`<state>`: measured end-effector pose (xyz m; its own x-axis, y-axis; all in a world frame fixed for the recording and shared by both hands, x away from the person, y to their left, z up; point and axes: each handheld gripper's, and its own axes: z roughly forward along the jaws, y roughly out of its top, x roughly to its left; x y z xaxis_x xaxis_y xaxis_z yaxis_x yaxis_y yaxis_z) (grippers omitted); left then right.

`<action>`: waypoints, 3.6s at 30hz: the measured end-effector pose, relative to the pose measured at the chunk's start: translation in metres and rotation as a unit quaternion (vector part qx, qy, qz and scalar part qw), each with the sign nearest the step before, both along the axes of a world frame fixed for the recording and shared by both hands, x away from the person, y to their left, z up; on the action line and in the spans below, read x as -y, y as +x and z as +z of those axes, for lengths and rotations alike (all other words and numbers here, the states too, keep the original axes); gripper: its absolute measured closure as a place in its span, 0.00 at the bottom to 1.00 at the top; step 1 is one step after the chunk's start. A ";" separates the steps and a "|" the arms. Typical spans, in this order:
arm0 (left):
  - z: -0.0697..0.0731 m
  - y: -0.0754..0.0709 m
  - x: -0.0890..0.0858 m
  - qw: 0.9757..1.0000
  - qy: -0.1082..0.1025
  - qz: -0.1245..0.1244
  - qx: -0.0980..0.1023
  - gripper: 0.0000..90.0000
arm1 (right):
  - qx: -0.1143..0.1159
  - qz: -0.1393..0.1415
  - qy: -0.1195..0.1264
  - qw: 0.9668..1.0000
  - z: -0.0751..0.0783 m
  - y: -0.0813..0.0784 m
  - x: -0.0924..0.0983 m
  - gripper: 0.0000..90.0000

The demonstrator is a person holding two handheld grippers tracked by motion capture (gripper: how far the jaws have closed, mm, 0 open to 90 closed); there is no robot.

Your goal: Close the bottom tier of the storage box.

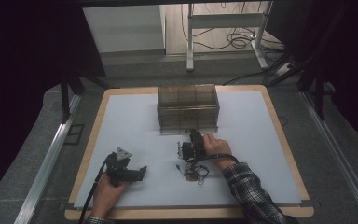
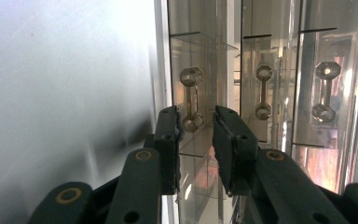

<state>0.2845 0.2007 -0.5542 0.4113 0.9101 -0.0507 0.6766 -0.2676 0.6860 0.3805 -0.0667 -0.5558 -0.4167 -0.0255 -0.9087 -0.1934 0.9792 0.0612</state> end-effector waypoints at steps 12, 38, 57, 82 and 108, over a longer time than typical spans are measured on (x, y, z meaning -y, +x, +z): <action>0.000 0.000 0.000 1.000 0.000 0.000 0.000 0.01 | -0.035 0.005 0.020 0.999 0.014 0.002 0.004 0.72; 0.000 0.000 0.000 1.000 0.000 0.000 0.000 0.01 | -0.176 -0.007 0.100 0.979 0.040 0.015 0.024 0.66; 0.000 0.000 0.000 1.000 0.000 0.000 0.000 0.01 | -0.260 -0.017 0.165 0.951 0.059 0.031 0.042 0.63; 0.000 0.000 0.000 1.000 0.000 0.000 0.000 0.01 | -0.336 -0.035 0.189 0.922 0.075 0.061 0.065 0.60; 0.000 0.000 0.000 1.000 -0.001 0.001 -0.001 0.01 | -0.391 -0.039 0.159 0.906 0.065 0.090 0.067 0.61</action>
